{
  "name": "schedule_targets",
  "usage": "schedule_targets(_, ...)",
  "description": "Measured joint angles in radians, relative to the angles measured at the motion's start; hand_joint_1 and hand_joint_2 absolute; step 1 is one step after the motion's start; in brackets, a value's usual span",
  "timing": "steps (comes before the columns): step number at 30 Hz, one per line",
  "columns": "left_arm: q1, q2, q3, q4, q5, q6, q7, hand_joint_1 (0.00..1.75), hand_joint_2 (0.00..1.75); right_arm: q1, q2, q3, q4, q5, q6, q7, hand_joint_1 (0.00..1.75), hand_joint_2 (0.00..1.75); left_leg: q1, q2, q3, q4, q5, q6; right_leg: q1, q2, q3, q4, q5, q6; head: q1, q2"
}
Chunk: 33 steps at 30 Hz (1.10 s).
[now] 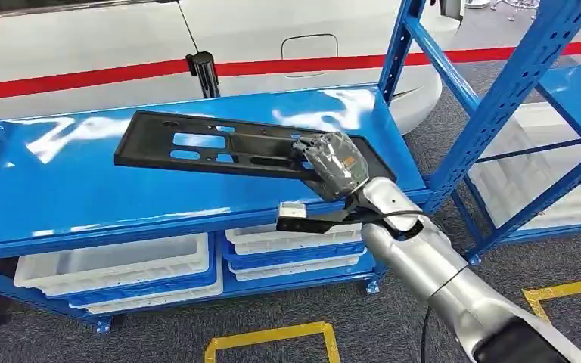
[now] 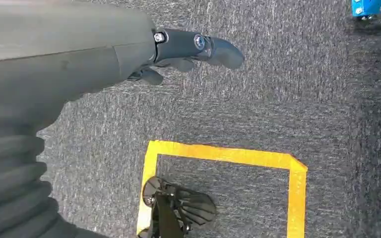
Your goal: Take the parts from the cabinet and place them on the table.
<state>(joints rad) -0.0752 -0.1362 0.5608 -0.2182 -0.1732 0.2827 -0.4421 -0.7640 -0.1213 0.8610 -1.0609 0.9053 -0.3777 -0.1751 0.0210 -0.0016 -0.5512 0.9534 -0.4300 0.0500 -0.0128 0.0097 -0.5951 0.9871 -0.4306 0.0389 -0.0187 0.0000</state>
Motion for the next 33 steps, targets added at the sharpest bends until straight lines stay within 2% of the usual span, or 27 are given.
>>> schedule_targets(1,0.0,-0.001,-0.001,0.0,-0.002,0.0,0.001,0.0,1.75,0.022,-0.011,-0.002,-0.005,0.002,-0.011,-0.005,1.71,1.75,-0.004,0.003,0.006,-0.012,0.008,0.006,0.001,-0.002,-0.009,0.026,-0.023,-0.006,0.001,0.0)
schedule_targets(2,-0.001,-0.001,-0.001,0.0,-0.003,0.0,0.002,0.0,1.75,0.042,-0.017,-0.002,-0.008,0.003,-0.02,-0.008,1.71,1.75,-0.002,0.004,0.004,-0.013,0.011,0.009,0.0,-0.001,-0.036,0.089,-0.06,-0.014,0.005,0.0)
schedule_targets(3,-0.001,0.0,-0.001,0.0,-0.003,-0.001,0.004,0.0,1.75,0.066,-0.026,-0.002,-0.01,0.005,-0.024,-0.008,1.71,1.75,-0.001,0.004,0.002,-0.013,0.011,0.009,-0.004,-0.002,-0.07,0.175,-0.098,-0.016,0.007,0.0)
schedule_targets(5,0.0,0.0,-0.001,0.0,-0.001,0.001,0.002,0.0,1.75,0.112,-0.031,-0.002,-0.01,0.011,-0.026,-0.008,1.71,1.75,0.001,0.005,-0.002,-0.012,0.013,0.005,-0.016,-0.002,-0.118,0.298,-0.14,-0.003,0.007,0.0)
schedule_targets(6,0.0,-0.001,-0.001,0.0,0.004,0.001,0.0,0.0,1.75,0.13,-0.035,-0.002,-0.01,0.018,-0.028,-0.007,1.71,1.75,0.003,0.004,-0.005,-0.011,0.015,0.0,-0.023,-0.003,-0.112,0.294,-0.132,0.008,0.008,0.0)
schedule_targets(7,0.0,-0.001,-0.001,0.0,0.006,0.002,0.0,0.0,1.75,0.141,-0.037,-0.002,-0.01,0.027,-0.03,-0.007,1.71,1.75,0.009,0.004,-0.007,-0.009,0.016,-0.007,-0.031,-0.003,-0.079,0.237,-0.107,0.026,0.007,0.0)
schedule_targets(9,-0.001,0.0,-0.001,0.0,0.007,0.005,0.0,0.0,1.75,0.149,-0.036,-0.002,-0.014,0.04,-0.03,-0.007,1.71,1.75,0.025,0.004,-0.017,0.009,0.011,-0.03,-0.05,-0.013,0.028,0.05,-0.043,0.066,0.008,0.0)
schedule_targets(10,-0.002,0.008,0.0,-0.002,0.008,0.007,0.0,0.0,1.75,0.15,-0.034,-0.002,-0.016,0.044,-0.03,-0.006,1.71,1.75,0.02,0.005,-0.025,0.022,0.006,-0.045,-0.052,-0.011,0.048,0.007,-0.063,0.07,0.011,0.0)
schedule_targets(11,-0.004,0.009,0.0,-0.001,0.012,0.008,0.0,0.0,1.75,0.153,-0.025,0.0,-0.019,0.052,-0.03,-0.005,1.71,1.75,0.017,0.003,-0.035,0.03,0.003,-0.057,-0.031,0.01,0.044,0.043,-0.037,0.056,0.014,0.0)
schedule_targets(13,-0.004,0.008,0.0,-0.001,0.013,0.01,-0.002,0.0,1.75,0.156,-0.019,-0.004,-0.024,0.061,-0.027,-0.003,1.71,1.75,0.016,-0.004,-0.042,0.048,0.005,-0.062,-0.046,0.009,0.031,0.046,-0.054,0.035,0.007,0.0)
schedule_targets(14,-0.002,0.008,0.0,-0.001,0.014,0.01,-0.003,0.0,1.75,0.157,-0.01,-0.004,-0.027,0.066,-0.021,-0.001,1.71,1.75,0.022,-0.005,-0.047,0.047,0.01,-0.068,-0.041,0.009,0.024,0.052,-0.053,0.028,0.004,0.0)
schedule_targets(15,-0.001,0.008,0.0,0.0,0.015,0.01,-0.003,0.0,1.75,0.156,-0.005,-0.004,-0.03,0.069,-0.015,-0.001,1.71,1.75,0.031,-0.004,-0.052,0.049,0.004,-0.073,-0.044,0.008,0.016,0.049,-0.045,0.011,0.002,0.0)
schedule_targets(16,0.0,0.008,0.001,0.0,0.015,0.009,-0.005,0.0,1.75,0.157,0.001,-0.005,-0.033,0.073,-0.008,-0.001,1.71,1.75,0.032,0.0,-0.063,0.074,-0.034,-0.071,-0.041,0.006,0.01,0.049,-0.038,-0.001,0.001,0.0)
schedule_targets(17,0.0,0.007,0.002,0.0,0.015,0.009,-0.007,0.0,1.75,0.157,0.005,-0.006,-0.035,0.076,-0.006,0.0,1.71,1.75,0.03,0.001,-0.086,0.133,-0.089,-0.07,-0.038,0.005,0.0,0.048,-0.031,-0.013,-0.001,0.0)
schedule_targets(19,-0.001,0.006,0.002,0.0,0.015,0.011,-0.009,0.0,1.75,0.159,0.009,-0.01,-0.038,0.081,0.004,0.002,1.71,1.75,0.026,0.0,-0.141,0.297,-0.188,-0.069,-0.025,0.002,-0.02,0.049,-0.017,-0.032,-0.005,0.0)
schedule_targets(20,-0.001,0.006,0.003,0.0,0.015,0.011,-0.011,0.0,1.75,0.162,0.01,-0.011,-0.039,0.085,0.008,0.002,1.71,1.75,0.025,0.0,-0.155,0.356,-0.211,-0.066,-0.018,0.0,-0.03,0.049,-0.01,-0.036,-0.006,0.0)
schedule_targets(21,-0.001,0.006,0.003,0.0,0.015,0.011,-0.011,0.0,1.75,0.166,0.01,-0.011,-0.039,0.088,0.009,0.002,1.71,1.75,0.022,0.0,-0.149,0.373,-0.205,-0.06,-0.011,-0.001,-0.039,0.05,-0.003,-0.038,-0.005,0.0)
schedule_targets(22,-0.001,0.006,0.003,0.0,0.015,0.01,-0.011,0.0,1.75,0.167,0.01,-0.011,-0.04,0.091,0.01,0.002,1.71,1.75,0.018,-0.001,-0.12,0.346,-0.179,-0.05,-0.006,-0.001,-0.048,0.05,0.004,-0.04,-0.005,0.0)
schedule_targets(24,-0.003,0.005,0.003,0.0,0.015,0.011,-0.011,0.0,1.75,0.167,0.01,-0.016,-0.046,0.096,0.013,0.002,1.71,1.75,0.002,-0.002,-0.015,0.204,-0.116,-0.019,0.005,0.0,-0.061,0.049,0.019,-0.04,-0.005,0.0)
schedule_targets(25,-0.006,0.005,0.003,-0.001,0.015,0.012,-0.011,0.0,1.75,0.167,0.01,-0.019,-0.05,0.096,0.016,0.002,1.71,1.75,-0.01,-0.003,0.046,0.122,-0.111,0.001,0.006,0.001,-0.064,0.049,0.025,-0.039,-0.005,0.0)
schedule_targets(26,-0.01,0.006,0.003,-0.002,0.015,0.015,-0.011,0.0,1.75,0.169,0.011,-0.023,-0.051,0.096,0.016,0.004,1.71,1.75,-0.014,0.002,0.078,0.062,-0.138,0.011,0.015,0.0,-0.069,0.049,0.033,-0.033,-0.003,0.0)
schedule_targets(27,-0.012,0.005,0.003,-0.002,0.013,0.018,-0.012,0.0,1.75,0.17,0.011,-0.028,-0.051,0.096,0.019,0.006,1.71,1.75,-0.018,0.003,0.07,0.065,-0.129,0.002,0.006,-0.004,-0.068,0.045,0.041,-0.027,-0.002,0.0)
schedule_targets(29,-0.012,0.003,0.003,-0.002,0.012,0.023,-0.012,0.0,1.75,0.172,0.012,-0.032,-0.053,0.098,0.021,0.006,1.71,1.75,-0.029,0.002,0.063,0.06,-0.114,0.014,-0.001,-0.005,-0.068,0.035,0.059,-0.01,-0.009,0.0)
schedule_targets(30,-0.012,0.002,0.003,-0.002,0.012,0.025,-0.012,0.0,1.75,0.175,0.011,-0.034,-0.055,0.098,0.022,0.006,1.71,1.75,-0.029,0.004,0.052,0.041,-0.093,0.017,0.005,-0.005,-0.069,0.025,0.072,-0.001,-0.007,0.0)
schedule_targets(31,-0.015,-0.002,0.003,-0.002,0.011,0.026,-0.011,0.0,1.75,0.177,0.008,-0.037,-0.055,0.1,0.022,0.006,1.71,1.75,-0.018,0.015,0.056,0.026,-0.071,0.01,0.005,-0.007,-0.081,0.044,0.047,-0.006,-0.006,0.0)
schedule_targets(32,-0.016,-0.003,0.003,-0.002,0.011,0.026,-0.011,0.0,1.75,0.176,0.007,-0.04,-0.056,0.101,0.022,0.005,1.71,1.75,-0.019,0.011,0.042,0.022,-0.06,0.018,0.007,-0.006,-0.103,0.079,-0.002,-0.015,-0.003,0.0)
schedule_targets(33,-0.017,-0.003,0.004,-0.002,0.011,0.026,-0.01,0.0,1.75,0.176,0.007,-0.043,-0.056,0.102,0.023,0.003,1.71,1.75,-0.019,0.012,0.028,0.023,-0.047,0.016,0.002,-0.006,-0.12,0.143,-0.06,-0.024,-0.003,0.0)
